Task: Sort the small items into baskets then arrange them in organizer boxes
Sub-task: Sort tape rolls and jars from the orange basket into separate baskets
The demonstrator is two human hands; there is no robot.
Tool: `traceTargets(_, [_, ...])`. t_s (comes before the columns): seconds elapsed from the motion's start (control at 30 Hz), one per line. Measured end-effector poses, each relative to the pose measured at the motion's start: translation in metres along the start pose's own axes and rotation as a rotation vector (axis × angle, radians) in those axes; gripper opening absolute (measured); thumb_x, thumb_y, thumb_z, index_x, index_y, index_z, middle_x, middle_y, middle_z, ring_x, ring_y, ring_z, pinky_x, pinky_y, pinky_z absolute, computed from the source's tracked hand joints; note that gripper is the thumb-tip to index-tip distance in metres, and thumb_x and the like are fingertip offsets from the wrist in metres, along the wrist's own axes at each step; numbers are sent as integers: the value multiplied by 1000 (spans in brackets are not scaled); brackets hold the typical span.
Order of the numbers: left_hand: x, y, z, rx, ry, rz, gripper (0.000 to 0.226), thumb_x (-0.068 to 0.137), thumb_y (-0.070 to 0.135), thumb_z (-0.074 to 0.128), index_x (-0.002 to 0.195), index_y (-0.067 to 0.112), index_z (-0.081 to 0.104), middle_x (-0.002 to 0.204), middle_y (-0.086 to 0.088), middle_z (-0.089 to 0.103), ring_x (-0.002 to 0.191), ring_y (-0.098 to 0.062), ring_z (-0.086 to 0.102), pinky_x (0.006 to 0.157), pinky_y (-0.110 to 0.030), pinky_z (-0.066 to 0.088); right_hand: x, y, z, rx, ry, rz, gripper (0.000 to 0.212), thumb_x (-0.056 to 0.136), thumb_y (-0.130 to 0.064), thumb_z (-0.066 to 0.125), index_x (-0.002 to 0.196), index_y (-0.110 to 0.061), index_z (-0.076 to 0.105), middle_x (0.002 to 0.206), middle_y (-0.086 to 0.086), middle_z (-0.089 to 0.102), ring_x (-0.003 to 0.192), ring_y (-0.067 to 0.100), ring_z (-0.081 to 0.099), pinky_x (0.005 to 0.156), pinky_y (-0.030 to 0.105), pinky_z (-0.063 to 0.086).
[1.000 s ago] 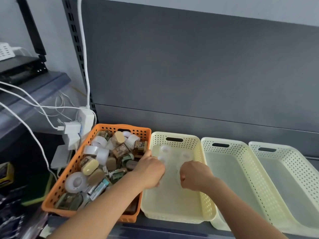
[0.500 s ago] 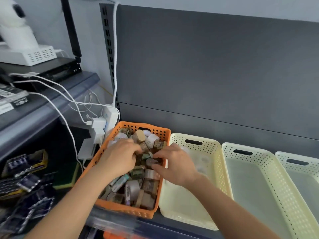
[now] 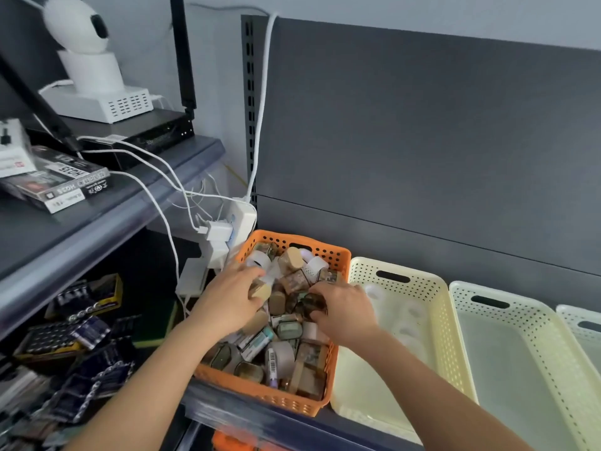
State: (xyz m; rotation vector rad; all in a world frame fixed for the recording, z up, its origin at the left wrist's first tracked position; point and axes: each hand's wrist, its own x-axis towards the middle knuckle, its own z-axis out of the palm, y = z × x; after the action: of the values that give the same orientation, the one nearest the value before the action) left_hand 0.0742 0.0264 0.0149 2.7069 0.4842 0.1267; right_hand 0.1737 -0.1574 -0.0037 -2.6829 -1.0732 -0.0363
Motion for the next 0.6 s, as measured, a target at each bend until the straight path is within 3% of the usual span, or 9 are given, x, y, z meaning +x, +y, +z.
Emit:
traceTargets(0.1, [7,25,-3,-74,69,101,44,85,29,64,127,34,52,132,10,44,122,-13,42,99,-34,37,-5,7,-9,216,83,71,36,87,-26,60,123,-28,54,110,-1,65,100,21,60,84,30,48])
traceTargets(0.33, [33,112,18,-261,41,366,39,84,32,67,122,31,59,121,14,48,106,-7,46,77,-16,31,-33,54,-45,429,331,296,32,87,-19,60,118,-22,57,105,-4,64,94,16,61,81,29,48])
traceTargets(0.47, [41,176,39,-330,-21,512,37,81,27,70,117,26,63,116,6,53,103,-11,54,78,-17,33,-74,102,-64,383,437,447,29,85,-18,60,114,-22,58,101,-5,65,93,17,60,77,27,45])
traceTargets(0.6, [43,240,69,-307,-107,608,35,83,31,65,117,26,62,115,5,53,103,-15,56,87,-28,43,-109,150,-77,308,364,634,35,86,-26,60,120,-21,52,107,-1,65,97,22,61,79,33,48])
